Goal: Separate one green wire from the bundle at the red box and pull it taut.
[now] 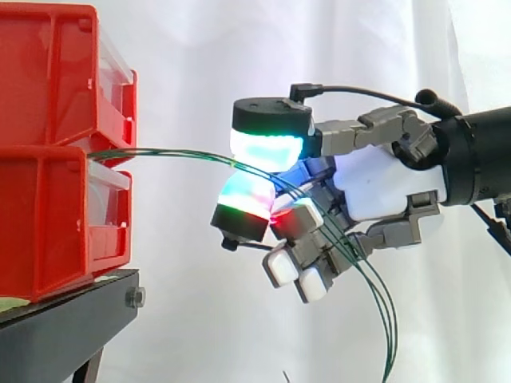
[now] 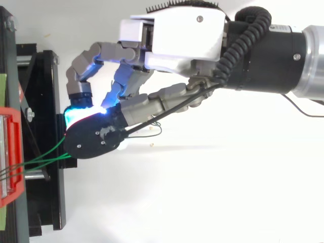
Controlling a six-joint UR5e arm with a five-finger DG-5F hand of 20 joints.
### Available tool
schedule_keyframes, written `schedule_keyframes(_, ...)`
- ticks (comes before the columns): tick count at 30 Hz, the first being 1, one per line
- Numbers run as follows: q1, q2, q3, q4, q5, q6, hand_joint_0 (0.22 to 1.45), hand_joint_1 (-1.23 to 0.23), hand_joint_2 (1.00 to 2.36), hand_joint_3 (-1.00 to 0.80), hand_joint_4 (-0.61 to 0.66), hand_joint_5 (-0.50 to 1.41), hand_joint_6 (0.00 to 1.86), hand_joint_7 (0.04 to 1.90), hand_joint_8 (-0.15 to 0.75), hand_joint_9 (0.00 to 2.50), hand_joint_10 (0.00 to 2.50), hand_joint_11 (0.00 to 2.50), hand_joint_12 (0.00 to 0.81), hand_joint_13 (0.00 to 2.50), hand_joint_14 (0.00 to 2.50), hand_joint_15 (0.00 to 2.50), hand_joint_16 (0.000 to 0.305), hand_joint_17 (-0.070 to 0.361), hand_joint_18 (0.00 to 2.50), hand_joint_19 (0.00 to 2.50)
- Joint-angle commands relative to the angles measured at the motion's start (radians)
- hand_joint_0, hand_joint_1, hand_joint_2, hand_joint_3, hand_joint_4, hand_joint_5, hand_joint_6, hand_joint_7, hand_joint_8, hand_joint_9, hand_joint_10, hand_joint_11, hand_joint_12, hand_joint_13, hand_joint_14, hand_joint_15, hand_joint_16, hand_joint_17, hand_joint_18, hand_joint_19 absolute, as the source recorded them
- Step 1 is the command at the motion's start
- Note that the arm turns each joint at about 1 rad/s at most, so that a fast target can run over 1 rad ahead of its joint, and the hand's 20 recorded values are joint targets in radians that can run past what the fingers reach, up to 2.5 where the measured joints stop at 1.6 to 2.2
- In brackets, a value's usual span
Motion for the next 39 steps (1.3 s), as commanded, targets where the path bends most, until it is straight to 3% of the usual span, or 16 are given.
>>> schedule_keyframes(1, 0.0, 0.0, 0.022, -0.007, -0.008, -0.014, 0.62, -0.7, 1.02, -0.19, 0.19, -0.21, 0.88, 0.99, 0.349, 1.11, 0.02, 1.08, 0.35, 0.98, 0.02, 0.46, 0.049, 0.11, 0.94, 0.47)
schedule_keyframes(6, 0.0, 0.0, 0.062, -0.062, -0.011, -0.032, 0.61, -0.78, 1.01, -0.41, 0.21, -0.21, 0.9, 0.96, 0.345, 1.09, 0.02, 1.09, 0.344, 0.98, 0.02, 0.46, 0.049, 0.11, 0.94, 0.46)
schedule_keyframes(8, -0.002, 0.002, 0.074, -0.081, -0.011, -0.037, 0.59, -0.75, 1.0, -0.49, 0.22, -0.21, 0.9, 0.96, 0.346, 1.1, 0.01, 1.08, 0.343, 0.98, 0.02, 0.46, 0.049, 0.11, 0.94, 0.47)
schedule_keyframes(15, -0.003, 0.002, 0.086, -0.084, -0.011, -0.051, 0.55, -0.46, 1.0, -0.5, 0.22, -0.19, 0.85, 0.96, 0.354, 1.17, 0.02, 1.03, 0.36, 1.02, 0.01, 0.46, 0.051, 0.114, 0.97, 0.49)
schedule_keyframes(22, -0.008, 0.0, 0.082, -0.093, -0.011, -0.051, 0.58, -0.44, 1.0, -0.45, 0.21, -0.17, 0.78, 0.99, 0.344, 1.17, 0.02, 1.01, 0.352, 1.02, 0.02, 0.47, 0.05, 0.112, 0.96, 0.51)
schedule_keyframes(28, -0.02, 0.0, 0.016, -0.047, -0.015, -0.012, 0.59, -0.5, 1.01, -0.41, 0.2, -0.17, 0.75, 1.04, 0.345, 1.18, 0.02, 1.02, 0.351, 1.03, 0.02, 0.48, 0.049, 0.111, 0.96, 0.5)
schedule_keyframes(32, -0.022, 0.0, 0.028, -0.042, -0.038, -0.015, 0.61, -0.56, 1.01, -0.31, 0.19, -0.19, 0.84, 1.05, 0.347, 1.18, 0.02, 1.04, 0.351, 1.03, 0.02, 0.48, 0.049, 0.11, 0.96, 0.49)
schedule_keyframes(39, -0.022, 0.0, 0.069, -0.068, -0.038, -0.046, 0.61, -0.65, 1.02, -0.18, 0.16, -0.2, 0.9, 1.03, 0.353, 1.14, 0.02, 1.09, 0.348, 1.0, 0.02, 0.47, 0.049, 0.11, 0.95, 0.48)
